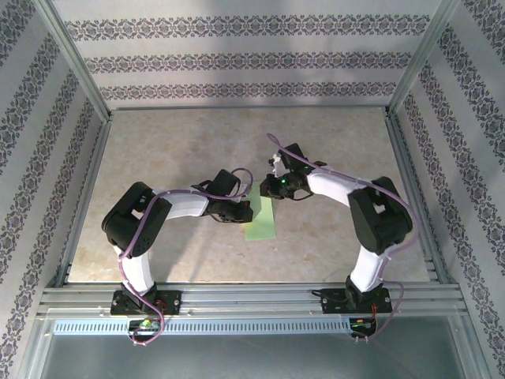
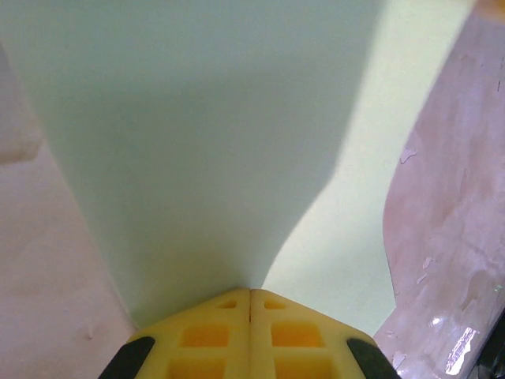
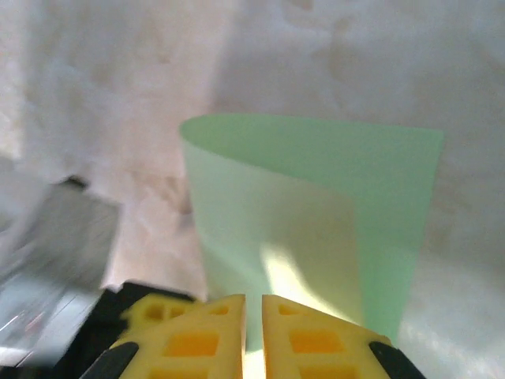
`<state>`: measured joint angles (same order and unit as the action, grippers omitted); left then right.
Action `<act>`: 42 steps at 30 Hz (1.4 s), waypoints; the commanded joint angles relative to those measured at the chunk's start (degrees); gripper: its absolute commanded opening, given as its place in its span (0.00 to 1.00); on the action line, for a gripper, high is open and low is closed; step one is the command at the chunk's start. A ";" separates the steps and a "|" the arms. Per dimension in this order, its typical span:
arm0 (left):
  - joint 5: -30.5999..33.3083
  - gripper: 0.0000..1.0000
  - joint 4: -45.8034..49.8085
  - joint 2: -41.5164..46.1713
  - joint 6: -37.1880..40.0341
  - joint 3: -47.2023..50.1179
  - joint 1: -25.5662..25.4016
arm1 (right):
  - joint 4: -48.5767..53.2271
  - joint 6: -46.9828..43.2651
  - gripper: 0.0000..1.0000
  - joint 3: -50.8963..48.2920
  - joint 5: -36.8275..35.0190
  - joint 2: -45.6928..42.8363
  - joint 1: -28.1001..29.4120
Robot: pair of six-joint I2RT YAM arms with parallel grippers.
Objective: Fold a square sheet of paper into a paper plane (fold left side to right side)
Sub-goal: Hold the square sheet of paper at the center of the table, then first fold the square sheet of paper in half at the center of the table.
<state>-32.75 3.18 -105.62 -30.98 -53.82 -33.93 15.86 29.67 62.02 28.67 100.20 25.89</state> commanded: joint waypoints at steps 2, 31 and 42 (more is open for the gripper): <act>3.87 0.02 2.31 -0.66 -3.52 2.64 -1.92 | 4.44 -1.05 0.06 -6.63 -0.29 -8.63 -0.68; 3.49 0.02 1.74 0.06 -3.82 2.16 -2.81 | -7.68 9.15 0.00 -16.49 -1.50 -3.37 10.95; 0.21 0.03 -0.21 0.09 -5.02 -2.76 -1.64 | -1.67 7.33 0.00 -17.26 -4.26 -0.48 11.72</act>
<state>-31.27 2.33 -104.95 -35.03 -54.15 -35.57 9.52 38.54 45.30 27.83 97.03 36.64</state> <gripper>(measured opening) 0.066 0.055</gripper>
